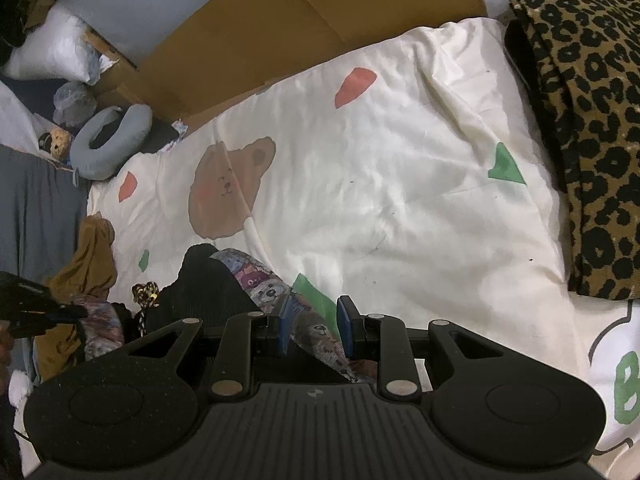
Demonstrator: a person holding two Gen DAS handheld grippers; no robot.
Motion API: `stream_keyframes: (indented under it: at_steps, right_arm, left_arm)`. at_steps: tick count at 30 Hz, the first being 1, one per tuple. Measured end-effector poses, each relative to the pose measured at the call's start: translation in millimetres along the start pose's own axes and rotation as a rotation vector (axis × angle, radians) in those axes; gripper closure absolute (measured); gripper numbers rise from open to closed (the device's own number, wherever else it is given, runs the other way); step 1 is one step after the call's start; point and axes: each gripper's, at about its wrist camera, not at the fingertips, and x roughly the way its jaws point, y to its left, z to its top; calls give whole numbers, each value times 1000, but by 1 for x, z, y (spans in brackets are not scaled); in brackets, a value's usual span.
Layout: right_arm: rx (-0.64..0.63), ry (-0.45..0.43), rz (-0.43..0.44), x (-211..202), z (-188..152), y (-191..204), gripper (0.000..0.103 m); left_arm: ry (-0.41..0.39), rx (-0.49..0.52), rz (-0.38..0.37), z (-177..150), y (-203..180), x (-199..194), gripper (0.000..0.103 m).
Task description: Fold clothes
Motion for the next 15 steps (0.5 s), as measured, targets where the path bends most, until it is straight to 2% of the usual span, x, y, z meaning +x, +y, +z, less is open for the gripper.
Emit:
stream_keyframes:
  at_steps: [7,15]
  right_arm:
    - [-45,27,1,10,2,14,77]
    - [-110,56,-6,22,8,32,77]
  left_arm:
    - [4,-10,-9,-4,48,-23,98]
    - [-11,13,-25,-9,106,-33,99]
